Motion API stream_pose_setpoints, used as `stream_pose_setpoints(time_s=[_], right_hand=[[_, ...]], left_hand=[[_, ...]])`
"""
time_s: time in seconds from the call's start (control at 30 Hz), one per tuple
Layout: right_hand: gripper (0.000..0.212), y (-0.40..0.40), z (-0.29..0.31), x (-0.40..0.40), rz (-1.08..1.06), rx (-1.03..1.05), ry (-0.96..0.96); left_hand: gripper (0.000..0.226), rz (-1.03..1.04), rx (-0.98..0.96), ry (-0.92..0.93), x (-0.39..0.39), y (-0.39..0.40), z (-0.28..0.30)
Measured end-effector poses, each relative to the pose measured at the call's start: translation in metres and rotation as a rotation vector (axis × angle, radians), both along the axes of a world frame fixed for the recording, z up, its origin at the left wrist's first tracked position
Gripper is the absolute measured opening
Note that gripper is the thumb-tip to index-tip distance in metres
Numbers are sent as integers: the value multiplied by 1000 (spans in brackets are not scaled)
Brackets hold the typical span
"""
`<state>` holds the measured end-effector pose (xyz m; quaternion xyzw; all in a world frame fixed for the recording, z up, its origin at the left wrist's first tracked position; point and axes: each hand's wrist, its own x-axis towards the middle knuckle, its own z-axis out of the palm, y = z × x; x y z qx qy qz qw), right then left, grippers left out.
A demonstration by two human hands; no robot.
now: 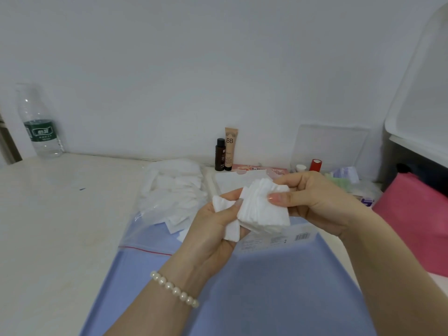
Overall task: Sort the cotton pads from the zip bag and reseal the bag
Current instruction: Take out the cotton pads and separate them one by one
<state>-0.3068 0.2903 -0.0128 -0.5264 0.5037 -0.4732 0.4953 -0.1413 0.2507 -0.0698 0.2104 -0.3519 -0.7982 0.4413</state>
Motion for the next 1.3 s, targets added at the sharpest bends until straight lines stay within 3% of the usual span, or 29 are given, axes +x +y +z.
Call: stream_pose_setpoints(time_s=[0.23,0.43,0.57,0.63,0.8,0.93,1.03,1.1,1.3], right_hand=[[36,-3,-2,4,-39,-31,84],[15,-2,-1,10,-111,-68,214],[24,-4,-2,11,-182,-93,391],[27,-4,-3,11,-111,-43,429],[15,-2,-3,7,-113,-91,431],[9,-4,1,-3,-244,-131,192],[19,-3,4,-11,-264,-102,-14],[29,-3,4,-12,-216,-63,-22],[15,-7,0,-12,-215,-26,-27]], left_hand=[[33,-7,-2,66,-2,2,1],[43,-41,17,108,-2,2,2],[43,-55,23,167,0,5,6],[41,-45,15,173,1,6,8],[36,-42,21,137,1,8,9],[27,4,136,57,-1,6,8],[17,1,231,50,-1,6,8],[10,-13,235,25,-1,7,7],[10,14,84,-69,-1,10,7]])
